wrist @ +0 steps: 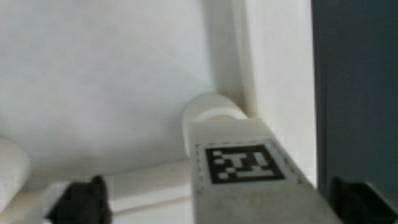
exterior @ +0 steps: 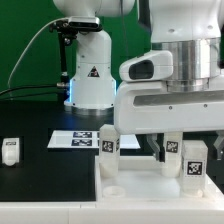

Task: Assemble square table

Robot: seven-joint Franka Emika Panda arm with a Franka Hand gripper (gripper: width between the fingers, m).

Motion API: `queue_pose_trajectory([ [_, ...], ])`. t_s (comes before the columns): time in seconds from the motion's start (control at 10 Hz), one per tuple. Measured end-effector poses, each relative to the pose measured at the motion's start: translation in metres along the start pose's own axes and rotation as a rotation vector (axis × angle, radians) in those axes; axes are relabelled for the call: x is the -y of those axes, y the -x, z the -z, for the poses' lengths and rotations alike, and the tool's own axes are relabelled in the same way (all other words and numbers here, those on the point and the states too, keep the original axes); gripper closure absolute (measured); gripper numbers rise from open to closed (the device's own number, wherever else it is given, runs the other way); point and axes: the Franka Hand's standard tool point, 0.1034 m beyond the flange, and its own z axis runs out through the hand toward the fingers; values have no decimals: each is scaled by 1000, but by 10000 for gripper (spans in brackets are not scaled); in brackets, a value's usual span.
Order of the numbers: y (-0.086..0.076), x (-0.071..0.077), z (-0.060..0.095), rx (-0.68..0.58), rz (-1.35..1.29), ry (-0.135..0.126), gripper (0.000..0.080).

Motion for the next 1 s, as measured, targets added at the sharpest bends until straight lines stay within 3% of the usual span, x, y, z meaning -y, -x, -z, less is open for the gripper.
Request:
queue_pose_trajectory([
  [0.2, 0, 0, 0, 0, -164, 0, 458],
  [0.3, 0, 0, 0, 0, -227, 0, 458],
  [0.4, 0, 0, 0, 0, -301, -1, 512],
  [0.6, 0, 1, 0, 0, -450, -1, 512],
  [0.8, 0, 4, -2, 5, -786, -7, 512],
  [1.0, -5, 6, -5, 13, -1126, -84, 512],
])
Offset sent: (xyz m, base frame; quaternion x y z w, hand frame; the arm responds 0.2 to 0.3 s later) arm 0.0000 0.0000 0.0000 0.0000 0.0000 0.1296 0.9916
